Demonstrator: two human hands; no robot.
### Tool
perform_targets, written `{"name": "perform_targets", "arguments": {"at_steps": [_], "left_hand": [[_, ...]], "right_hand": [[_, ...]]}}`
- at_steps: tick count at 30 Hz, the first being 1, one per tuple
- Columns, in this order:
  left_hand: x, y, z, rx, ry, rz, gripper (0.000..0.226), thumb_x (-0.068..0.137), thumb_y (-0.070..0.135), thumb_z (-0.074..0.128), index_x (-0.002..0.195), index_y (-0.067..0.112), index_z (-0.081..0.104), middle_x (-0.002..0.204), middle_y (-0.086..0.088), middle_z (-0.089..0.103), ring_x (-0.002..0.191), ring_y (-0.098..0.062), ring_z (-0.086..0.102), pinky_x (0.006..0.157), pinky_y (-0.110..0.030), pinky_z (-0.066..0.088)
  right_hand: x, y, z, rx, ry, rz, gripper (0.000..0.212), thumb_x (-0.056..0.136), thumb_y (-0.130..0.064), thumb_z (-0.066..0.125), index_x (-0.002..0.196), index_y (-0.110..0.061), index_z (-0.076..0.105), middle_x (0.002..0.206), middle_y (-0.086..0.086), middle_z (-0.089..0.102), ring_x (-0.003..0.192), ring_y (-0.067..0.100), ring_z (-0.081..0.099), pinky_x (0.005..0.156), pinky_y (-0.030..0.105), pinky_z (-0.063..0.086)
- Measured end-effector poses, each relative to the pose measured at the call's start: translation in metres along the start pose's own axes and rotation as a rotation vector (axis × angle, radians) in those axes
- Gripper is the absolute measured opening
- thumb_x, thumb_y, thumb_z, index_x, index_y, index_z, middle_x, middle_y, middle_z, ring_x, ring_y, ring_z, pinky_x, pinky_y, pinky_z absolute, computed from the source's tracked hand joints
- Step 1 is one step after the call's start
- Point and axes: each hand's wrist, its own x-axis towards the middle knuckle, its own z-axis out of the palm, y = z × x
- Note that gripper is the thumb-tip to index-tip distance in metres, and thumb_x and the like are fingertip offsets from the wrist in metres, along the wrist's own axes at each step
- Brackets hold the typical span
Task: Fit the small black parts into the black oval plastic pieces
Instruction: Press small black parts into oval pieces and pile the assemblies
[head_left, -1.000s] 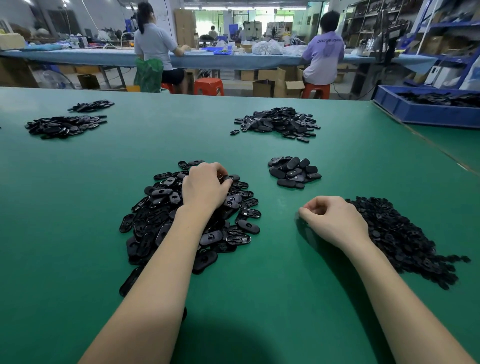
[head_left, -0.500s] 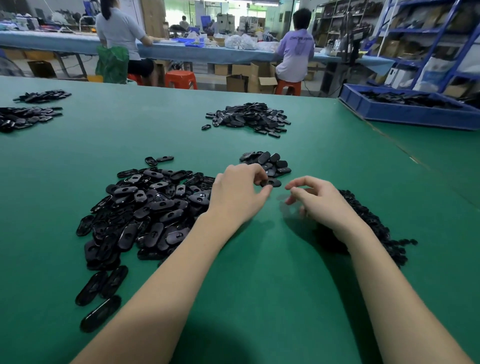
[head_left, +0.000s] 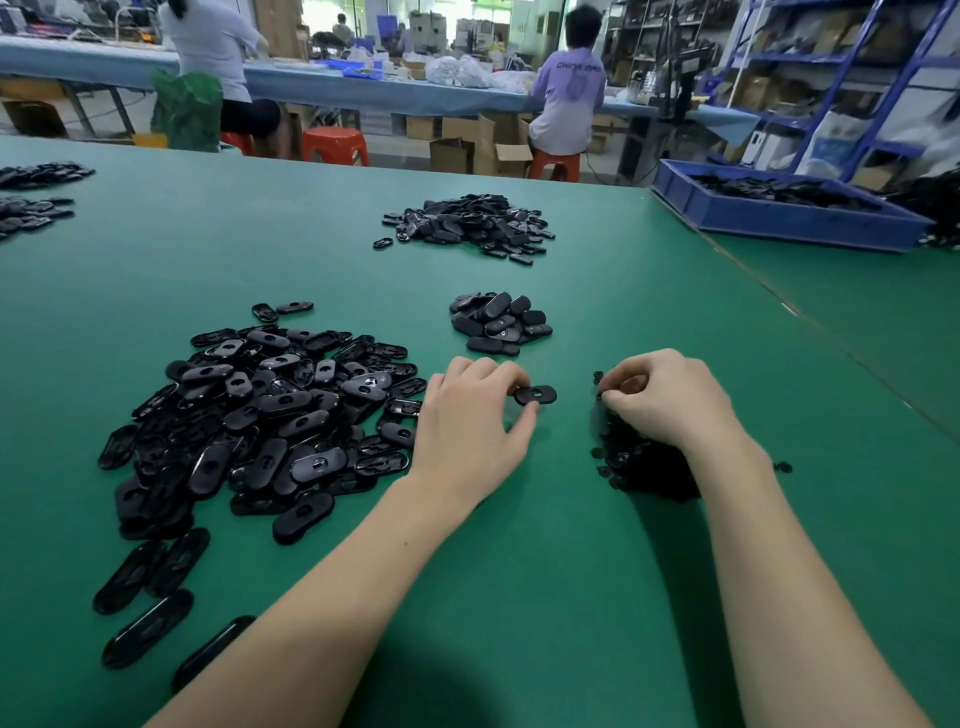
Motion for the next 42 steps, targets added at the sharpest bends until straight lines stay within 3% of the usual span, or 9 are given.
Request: {"name": "perform_targets", "arguments": {"at_steps": [6,17,19,22,27,30,33,37,42], "left_hand": [[0.0,0.0,0.0,-0.02,0.003,0.002,0.016,0.092,0.036,0.064,0.103,0.024,0.066,0.099,0.011,0.067,0.099,-0.018,0.053,0.092,-0.037,0.041],[0.0,-0.002,-0.001,-0.145,-0.03,-0.042,0.017,0.091,0.033,0.066,0.108,0.028,0.064,0.091,0.014,0.068,0.099,-0.013,0.051,0.082,-0.034,0.046],[0.0,-0.003,-0.001,-0.171,-0.039,-0.063,0.017,0.091,0.033,0.066,0.108,0.031,0.063,0.089,0.015,0.068,0.101,-0.011,0.051,0.08,-0.033,0.045],[0.001,-0.005,0.0,-0.227,-0.04,-0.098,0.017,0.089,0.032,0.067,0.106,0.033,0.062,0.088,0.016,0.068,0.101,-0.008,0.051,0.081,-0.034,0.048],[0.003,-0.004,0.0,-0.276,-0.051,-0.12,0.017,0.088,0.036,0.066,0.103,0.039,0.058,0.091,0.017,0.069,0.094,-0.005,0.052,0.082,-0.032,0.047],[0.005,-0.003,-0.001,-0.304,-0.035,-0.106,0.018,0.087,0.036,0.069,0.101,0.04,0.059,0.089,0.018,0.07,0.081,-0.004,0.053,0.078,-0.032,0.047],[0.005,-0.004,-0.003,-0.378,-0.038,-0.121,0.017,0.087,0.031,0.072,0.099,0.036,0.062,0.086,0.018,0.073,0.066,0.0,0.05,0.072,-0.03,0.049],[0.007,0.0,-0.007,-0.559,-0.09,-0.18,0.015,0.087,0.022,0.073,0.096,0.031,0.065,0.084,0.016,0.076,0.051,0.011,0.051,0.057,-0.011,0.037],[0.011,0.0,-0.013,-0.65,-0.156,-0.272,0.013,0.088,0.024,0.074,0.098,0.029,0.067,0.084,0.013,0.077,0.081,0.003,0.069,0.067,-0.007,0.042]], "right_hand": [[-0.002,-0.004,0.006,-0.037,0.024,0.021,0.019,0.087,-0.027,0.066,0.096,-0.04,0.076,0.093,-0.017,0.068,0.101,0.016,0.062,0.075,0.027,0.043],[-0.007,-0.01,0.01,-0.058,0.089,-0.006,0.017,0.091,-0.024,0.061,0.095,-0.033,0.075,0.101,-0.008,0.074,0.102,0.023,0.064,0.079,0.031,0.049],[-0.005,-0.01,0.009,0.023,0.056,-0.023,0.014,0.092,-0.025,0.061,0.091,-0.033,0.073,0.098,-0.009,0.074,0.095,0.018,0.064,0.071,0.027,0.046],[-0.006,-0.014,0.007,0.404,-0.076,-0.052,0.012,0.092,-0.024,0.065,0.089,-0.031,0.074,0.09,-0.004,0.077,0.066,0.004,0.058,0.056,0.016,0.042],[-0.012,-0.022,0.004,0.664,-0.225,-0.091,0.015,0.091,-0.017,0.069,0.087,-0.027,0.079,0.072,-0.01,0.07,0.049,-0.002,0.046,0.05,0.012,0.036],[-0.014,-0.024,0.004,0.693,-0.282,-0.084,0.013,0.091,-0.016,0.069,0.086,-0.025,0.077,0.081,-0.002,0.068,0.059,0.009,0.044,0.047,0.011,0.034],[-0.014,-0.024,0.006,0.69,-0.3,-0.067,0.011,0.09,-0.018,0.071,0.084,-0.027,0.075,0.08,-0.005,0.071,0.065,0.014,0.043,0.048,0.013,0.035],[-0.011,-0.022,0.007,0.733,-0.317,-0.088,0.011,0.087,-0.021,0.072,0.09,-0.031,0.077,0.081,-0.003,0.065,0.054,0.011,0.039,0.058,0.021,0.037],[-0.008,-0.02,0.008,0.799,-0.313,-0.087,0.017,0.089,-0.014,0.068,0.09,-0.026,0.08,0.081,-0.004,0.07,0.044,0.009,0.039,0.048,0.016,0.036]]}}
